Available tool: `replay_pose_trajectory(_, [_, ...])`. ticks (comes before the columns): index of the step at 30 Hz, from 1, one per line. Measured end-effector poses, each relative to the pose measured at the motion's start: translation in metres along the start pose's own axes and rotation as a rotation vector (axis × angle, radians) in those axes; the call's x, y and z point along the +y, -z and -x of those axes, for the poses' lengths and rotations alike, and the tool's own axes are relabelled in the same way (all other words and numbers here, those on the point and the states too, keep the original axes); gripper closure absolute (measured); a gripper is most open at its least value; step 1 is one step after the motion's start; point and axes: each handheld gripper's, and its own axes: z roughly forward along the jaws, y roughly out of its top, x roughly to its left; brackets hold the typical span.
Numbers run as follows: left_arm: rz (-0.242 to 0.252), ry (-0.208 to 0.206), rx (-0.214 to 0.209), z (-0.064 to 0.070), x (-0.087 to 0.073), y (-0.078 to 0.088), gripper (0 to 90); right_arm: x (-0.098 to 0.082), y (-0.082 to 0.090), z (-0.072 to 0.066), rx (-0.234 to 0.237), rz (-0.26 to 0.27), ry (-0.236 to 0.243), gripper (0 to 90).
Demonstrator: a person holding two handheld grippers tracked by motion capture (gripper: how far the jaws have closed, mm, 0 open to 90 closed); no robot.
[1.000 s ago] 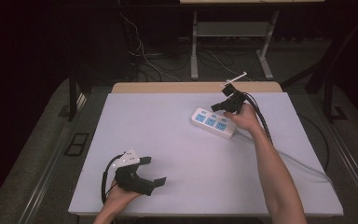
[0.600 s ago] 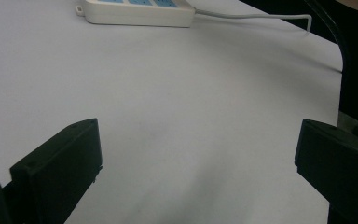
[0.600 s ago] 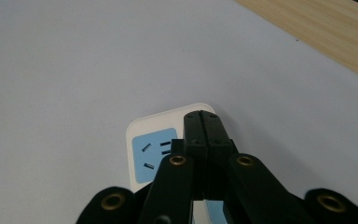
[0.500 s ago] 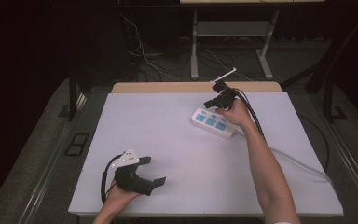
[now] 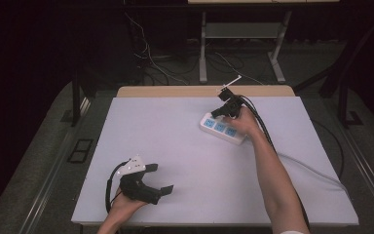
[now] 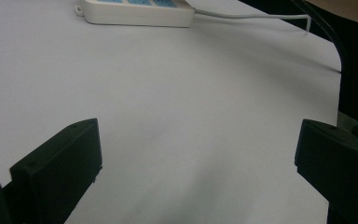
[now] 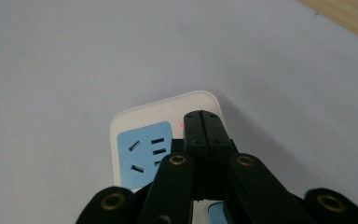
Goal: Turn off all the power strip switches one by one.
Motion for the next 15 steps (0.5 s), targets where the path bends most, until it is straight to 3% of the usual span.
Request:
replay_pose_trajectory(7, [-0.006, 0.000, -0.002, 0.0001, -0.0001, -0.0010, 0.0, -0.0003, -0.0030, -0.0019, -0.016, 0.020, 0.012, 90.0])
replay_pose_trajectory(15, [-0.009, -0.001, -0.002, 0.0004, -0.0002, -0.0014, 0.0, -0.0028, -0.0059, 0.0000, 0.000, 0.062, 0.001, 90.0])
